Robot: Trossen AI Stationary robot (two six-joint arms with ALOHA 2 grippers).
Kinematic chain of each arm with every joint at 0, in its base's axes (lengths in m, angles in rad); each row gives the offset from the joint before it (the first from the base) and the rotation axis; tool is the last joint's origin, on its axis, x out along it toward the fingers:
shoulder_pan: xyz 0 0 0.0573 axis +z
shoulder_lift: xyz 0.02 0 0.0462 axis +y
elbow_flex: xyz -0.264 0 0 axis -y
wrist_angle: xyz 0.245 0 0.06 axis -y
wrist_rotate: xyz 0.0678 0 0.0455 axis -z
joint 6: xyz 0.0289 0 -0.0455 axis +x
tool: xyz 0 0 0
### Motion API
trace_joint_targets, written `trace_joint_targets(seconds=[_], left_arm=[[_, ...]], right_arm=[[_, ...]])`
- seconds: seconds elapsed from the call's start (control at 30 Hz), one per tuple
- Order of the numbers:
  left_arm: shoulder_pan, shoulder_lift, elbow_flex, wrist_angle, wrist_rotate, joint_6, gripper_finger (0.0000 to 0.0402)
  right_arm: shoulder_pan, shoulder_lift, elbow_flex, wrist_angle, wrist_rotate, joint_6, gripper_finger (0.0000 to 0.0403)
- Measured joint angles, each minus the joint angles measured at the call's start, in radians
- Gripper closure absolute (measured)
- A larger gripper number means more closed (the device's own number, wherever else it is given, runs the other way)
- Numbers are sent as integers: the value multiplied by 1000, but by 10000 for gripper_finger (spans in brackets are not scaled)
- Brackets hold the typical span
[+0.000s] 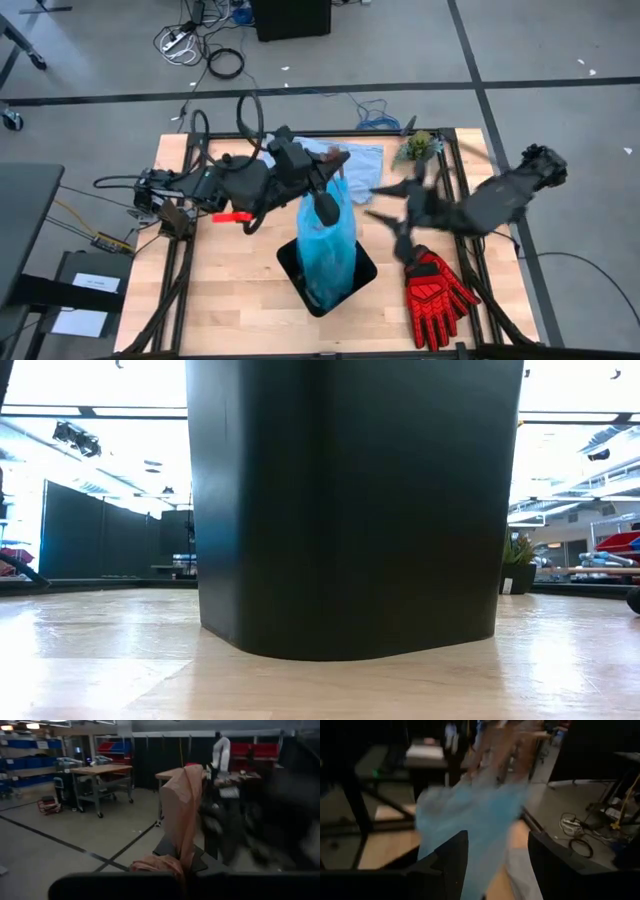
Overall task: Place trash/remove bag and relplace
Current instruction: Close the light blue trash bag
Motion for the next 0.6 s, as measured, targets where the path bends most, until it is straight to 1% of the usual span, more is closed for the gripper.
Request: trace_joint_targets(seconds=[0.03,0.13,0.23,0.33,0.4,0.6], left_arm=[[0,2,0,4,0,0,401],[-3,15,-1,7,2,-1,401],[-7,16,-2,3,2,-17,401],[-8,19,0,16,1,-23,401],[-12,24,-1,11,2,-25,401],[-18,35,-1,14,2,-58,401]], right_arm=[[-11,1,-1,-5,-21,3,209],[-36,-7,8,54,-103,36,209],[-48,7,7,66,-124,8,209],[-79,25,1,72,-186,-4,209],[-100,29,7,114,-230,4,209],[-149,61,2,94,-272,9,212]])
